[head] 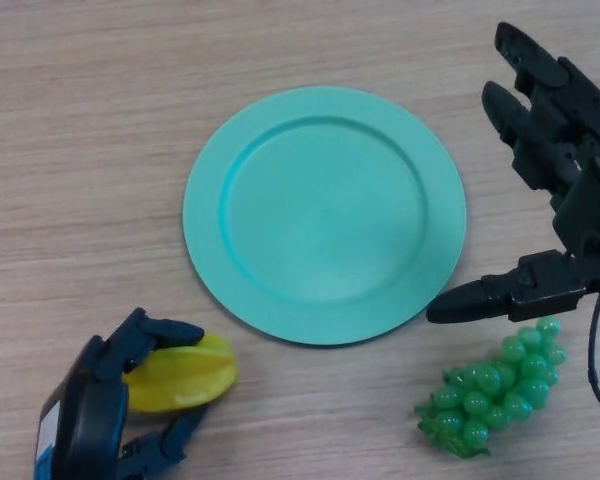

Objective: Pick up the yellow starfruit and place it on the plate

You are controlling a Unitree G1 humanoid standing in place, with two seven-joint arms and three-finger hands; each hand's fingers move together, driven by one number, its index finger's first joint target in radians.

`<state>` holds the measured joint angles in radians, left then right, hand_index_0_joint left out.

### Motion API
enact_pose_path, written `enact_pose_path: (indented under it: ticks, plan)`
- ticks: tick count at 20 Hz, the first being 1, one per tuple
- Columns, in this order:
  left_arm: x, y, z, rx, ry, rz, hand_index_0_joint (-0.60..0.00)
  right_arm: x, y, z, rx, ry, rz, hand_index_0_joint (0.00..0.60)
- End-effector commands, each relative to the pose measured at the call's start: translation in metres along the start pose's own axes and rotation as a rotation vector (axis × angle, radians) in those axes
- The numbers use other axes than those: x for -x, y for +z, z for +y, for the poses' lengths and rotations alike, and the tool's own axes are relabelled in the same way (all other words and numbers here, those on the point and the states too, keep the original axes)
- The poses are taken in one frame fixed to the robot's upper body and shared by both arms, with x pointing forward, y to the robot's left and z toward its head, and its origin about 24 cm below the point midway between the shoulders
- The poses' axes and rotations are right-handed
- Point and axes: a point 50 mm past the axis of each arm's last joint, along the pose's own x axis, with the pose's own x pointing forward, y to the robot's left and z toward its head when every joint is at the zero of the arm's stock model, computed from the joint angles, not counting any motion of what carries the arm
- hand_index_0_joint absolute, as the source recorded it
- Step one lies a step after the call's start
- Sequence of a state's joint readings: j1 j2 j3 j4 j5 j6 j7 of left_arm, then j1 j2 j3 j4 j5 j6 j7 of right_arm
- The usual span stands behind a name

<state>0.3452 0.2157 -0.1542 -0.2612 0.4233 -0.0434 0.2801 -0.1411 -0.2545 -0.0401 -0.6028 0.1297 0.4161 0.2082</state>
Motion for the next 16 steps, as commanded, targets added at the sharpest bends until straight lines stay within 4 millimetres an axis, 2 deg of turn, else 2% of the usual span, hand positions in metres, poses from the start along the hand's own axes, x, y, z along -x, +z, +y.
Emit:
enact_pose_path:
  ticks: [1, 3, 8, 11, 14, 16]
  plan:
    - [0.0, 0.032, 0.012, -0.011, 0.025, -0.183, -0.6, 0.004, 0.029, -0.006, 0.033, -0.018, -0.169, 0.0]
    - [-0.001, 0.047, 0.018, -0.038, 0.056, -0.266, -0.6, 0.005, 0.029, -0.006, 0.029, -0.016, -0.168, 0.0]
    - [-0.014, 0.071, 0.031, 0.018, 0.053, -0.315, -0.6, 0.004, 0.031, -0.006, 0.029, -0.018, -0.174, 0.0]
    - [-0.035, 0.079, 0.027, 0.037, -0.029, -0.259, -0.6, 0.006, 0.03, -0.004, 0.021, -0.006, -0.169, 0.0]
    - [-0.056, 0.087, 0.022, 0.091, -0.091, -0.308, -0.6, 0.006, 0.03, -0.004, 0.023, -0.009, -0.166, 0.0]
    - [-0.073, 0.087, 0.017, 0.015, -0.123, -0.314, -0.6, 0.005, 0.03, -0.004, 0.024, -0.018, -0.171, 0.0]
